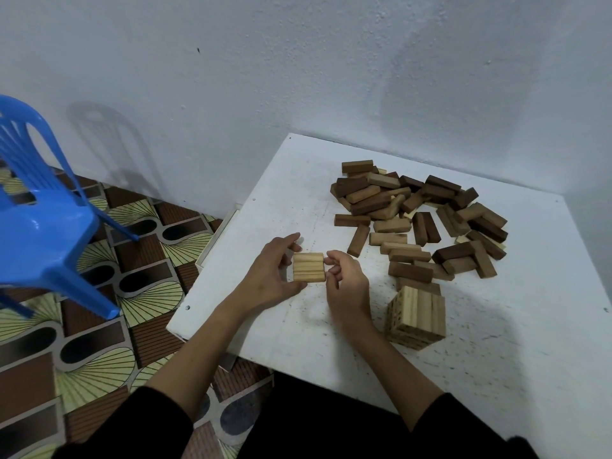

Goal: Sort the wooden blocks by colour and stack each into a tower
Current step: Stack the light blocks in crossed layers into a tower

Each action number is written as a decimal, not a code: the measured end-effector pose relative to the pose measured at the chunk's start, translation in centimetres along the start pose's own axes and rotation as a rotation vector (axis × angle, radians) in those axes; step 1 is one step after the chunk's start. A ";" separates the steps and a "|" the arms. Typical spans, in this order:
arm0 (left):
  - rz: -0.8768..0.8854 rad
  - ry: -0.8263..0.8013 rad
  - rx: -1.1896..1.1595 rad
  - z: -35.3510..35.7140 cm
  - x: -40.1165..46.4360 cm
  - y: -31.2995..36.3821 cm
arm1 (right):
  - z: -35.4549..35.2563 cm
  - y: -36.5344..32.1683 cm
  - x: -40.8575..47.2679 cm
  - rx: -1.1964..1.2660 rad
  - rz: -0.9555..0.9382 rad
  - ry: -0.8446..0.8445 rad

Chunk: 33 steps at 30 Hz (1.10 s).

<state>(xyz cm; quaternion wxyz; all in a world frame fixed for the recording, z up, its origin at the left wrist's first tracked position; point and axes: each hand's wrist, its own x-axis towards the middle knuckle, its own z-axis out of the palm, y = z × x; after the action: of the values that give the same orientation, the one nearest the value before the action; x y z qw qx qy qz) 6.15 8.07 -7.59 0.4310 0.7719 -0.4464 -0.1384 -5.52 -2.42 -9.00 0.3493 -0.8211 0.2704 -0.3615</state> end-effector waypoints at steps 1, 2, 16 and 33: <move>0.004 0.002 -0.003 0.0 0.0 0.0 | 0.0 0.0 0.0 0.000 0.000 0.000; 0.007 0.004 -0.003 0.0 0.0 0.0 | 0.0 -0.1 0.0 0.001 0.001 0.000; -0.035 -0.025 0.004 -0.1 0.0 -0.1 | -0.3 -0.7 0.0 -0.017 0.015 -0.023; -0.139 0.088 -0.139 -1.9 0.1 2.9 | -1.9 -5.0 0.7 0.096 0.128 -0.259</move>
<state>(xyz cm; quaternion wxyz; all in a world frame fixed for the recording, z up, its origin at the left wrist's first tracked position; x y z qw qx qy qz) 5.67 8.38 -4.20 0.4920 0.7745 -0.3619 -0.1646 -5.64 -0.60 -3.96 0.4424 -0.8242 0.2573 -0.2422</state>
